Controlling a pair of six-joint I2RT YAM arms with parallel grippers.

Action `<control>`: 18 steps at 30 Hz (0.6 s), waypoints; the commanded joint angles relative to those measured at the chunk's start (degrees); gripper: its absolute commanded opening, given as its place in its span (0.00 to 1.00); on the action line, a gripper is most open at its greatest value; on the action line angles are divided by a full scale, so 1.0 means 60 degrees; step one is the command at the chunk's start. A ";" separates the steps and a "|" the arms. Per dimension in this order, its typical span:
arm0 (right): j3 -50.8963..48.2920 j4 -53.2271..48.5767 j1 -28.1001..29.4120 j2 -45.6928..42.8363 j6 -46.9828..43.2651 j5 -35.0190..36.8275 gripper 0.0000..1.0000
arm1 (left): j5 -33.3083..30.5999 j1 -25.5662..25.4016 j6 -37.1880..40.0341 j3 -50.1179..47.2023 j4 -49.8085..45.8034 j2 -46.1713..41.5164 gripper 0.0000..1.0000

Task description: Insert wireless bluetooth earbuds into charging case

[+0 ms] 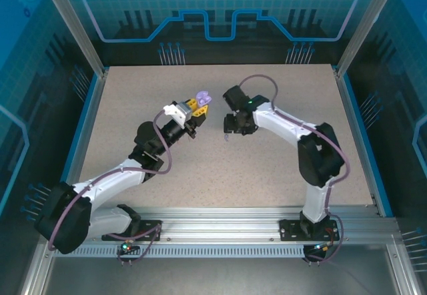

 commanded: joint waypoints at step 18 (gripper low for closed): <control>0.2432 -0.1099 0.0423 0.2805 0.1017 0.0256 0.44 | -0.0224 -0.0061 0.0248 -0.0367 0.0627 -0.0280 0.00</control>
